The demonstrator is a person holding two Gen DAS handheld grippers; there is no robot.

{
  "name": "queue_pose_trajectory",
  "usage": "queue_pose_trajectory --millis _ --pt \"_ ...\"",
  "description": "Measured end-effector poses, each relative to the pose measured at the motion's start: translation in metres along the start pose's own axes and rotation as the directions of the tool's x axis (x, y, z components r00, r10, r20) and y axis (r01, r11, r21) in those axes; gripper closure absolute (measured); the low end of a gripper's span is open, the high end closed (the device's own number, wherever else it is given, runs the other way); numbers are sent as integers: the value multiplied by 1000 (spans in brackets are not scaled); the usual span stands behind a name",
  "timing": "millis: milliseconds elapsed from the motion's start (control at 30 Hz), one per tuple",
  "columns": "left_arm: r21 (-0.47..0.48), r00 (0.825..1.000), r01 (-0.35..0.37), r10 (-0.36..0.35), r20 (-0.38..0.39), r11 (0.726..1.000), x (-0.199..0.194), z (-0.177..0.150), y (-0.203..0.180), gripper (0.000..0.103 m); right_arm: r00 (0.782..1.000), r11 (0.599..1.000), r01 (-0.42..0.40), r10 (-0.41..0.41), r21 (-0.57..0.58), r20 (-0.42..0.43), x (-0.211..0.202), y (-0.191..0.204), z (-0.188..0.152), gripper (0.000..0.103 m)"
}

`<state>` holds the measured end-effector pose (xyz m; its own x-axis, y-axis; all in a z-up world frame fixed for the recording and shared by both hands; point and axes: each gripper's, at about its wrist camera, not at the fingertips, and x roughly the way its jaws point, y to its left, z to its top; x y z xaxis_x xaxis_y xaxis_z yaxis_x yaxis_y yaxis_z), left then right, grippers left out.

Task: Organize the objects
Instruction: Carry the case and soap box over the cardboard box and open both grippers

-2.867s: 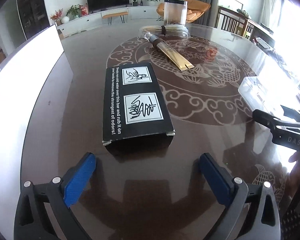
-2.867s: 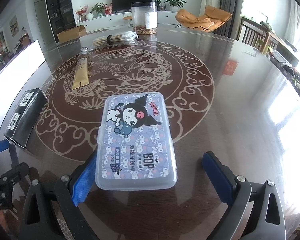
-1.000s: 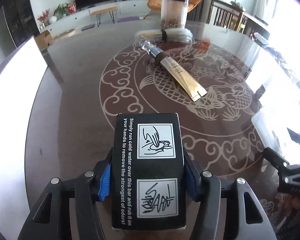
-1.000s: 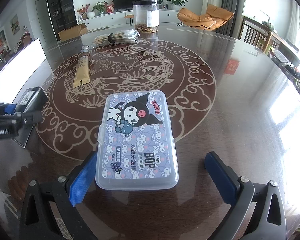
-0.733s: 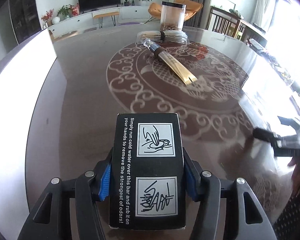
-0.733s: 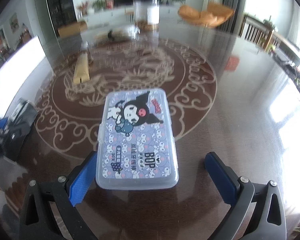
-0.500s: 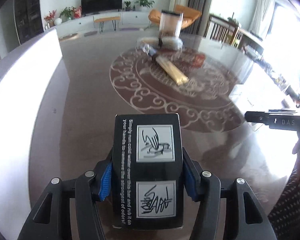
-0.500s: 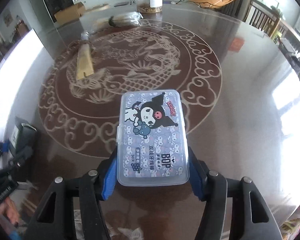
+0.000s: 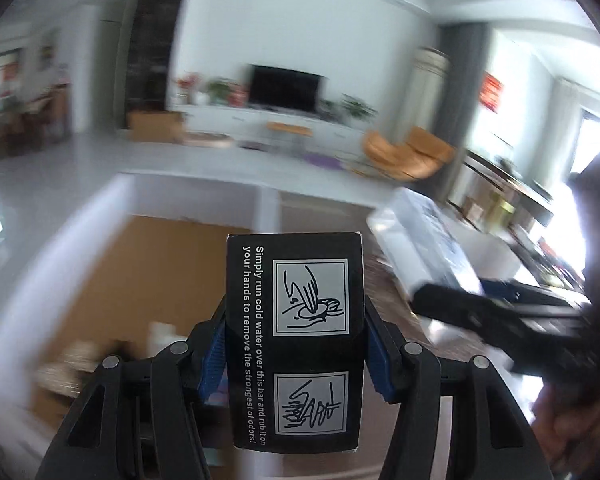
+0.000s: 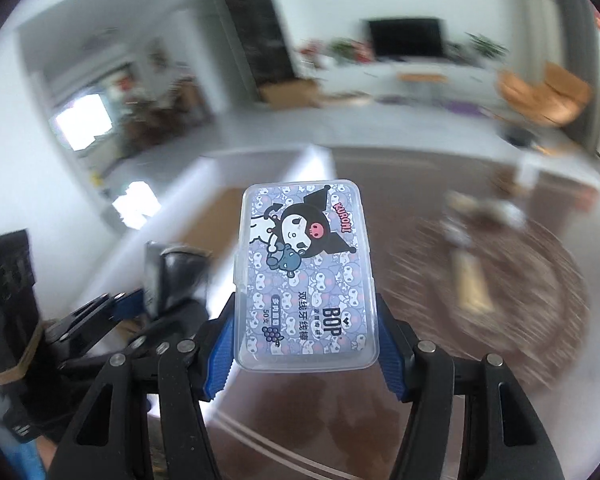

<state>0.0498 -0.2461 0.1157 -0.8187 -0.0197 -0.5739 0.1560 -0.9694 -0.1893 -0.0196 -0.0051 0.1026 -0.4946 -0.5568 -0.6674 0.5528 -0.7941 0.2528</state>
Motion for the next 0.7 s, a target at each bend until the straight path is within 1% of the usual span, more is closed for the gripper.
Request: queue_pose_trajectory --millis 33,67,100,133,167,200,233,267,300,333,433,500,567,600,633,700 --pt "-28 998 -61 61 9 998 -5 4 28 45 999 999 -43 44 -25 3 6 21 6 42" --pt "-39 994 -105 105 1 994 -5 6 44 45 996 995 -88 88 -51 -3 14 44 12 42" --pt "-45 989 -148 148 -19 988 -2 6 60 45 993 991 -115 114 -72 -12 22 60 15 42" --pt "-46 973 -229 226 -55 972 4 4 82 45 990 985 -139 137 -99 -22 31 77 18 42" --pt "-41 954 -293 289 -83 955 8 1 94 44 988 979 -157 154 -132 -29 42 97 19 42" --pt "-33 931 -352 346 -116 935 14 -3 105 43 985 973 -172 169 -152 -33 51 110 19 41" --pt "-27 908 -398 390 -154 917 22 -8 116 35 981 966 -194 189 -170 -40 63 123 17 34" --pt "-38 896 -415 401 -189 909 28 -14 127 24 975 959 -219 209 -182 -71 78 136 12 28" --pt "-54 895 -413 394 -210 909 32 -18 134 21 973 957 -225 208 -185 -103 89 143 8 19" --pt "-82 899 -402 376 -226 912 34 -24 140 20 971 958 -221 198 -183 -136 102 149 2 19" --pt "-105 906 -388 357 -228 916 39 -31 136 20 969 960 -227 206 -162 -136 106 143 -13 18" --pt "-89 913 -373 347 -215 924 45 -32 123 20 974 967 -211 196 -141 -114 100 124 -22 14" --pt "-62 922 -352 334 -195 934 46 -33 105 20 983 980 -172 164 -103 -81 91 98 -29 11" --pt "-48 931 -331 317 -182 943 52 -31 84 20 987 985 -154 149 -83 -63 86 84 -33 8" --pt "-38 939 -309 298 -174 950 51 -32 72 20 991 990 -127 124 -56 -44 87 67 -32 7" --pt "-4 961 -233 230 -156 972 46 -33 38 20 999 999 -48 48 -9 -14 80 28 -42 6"
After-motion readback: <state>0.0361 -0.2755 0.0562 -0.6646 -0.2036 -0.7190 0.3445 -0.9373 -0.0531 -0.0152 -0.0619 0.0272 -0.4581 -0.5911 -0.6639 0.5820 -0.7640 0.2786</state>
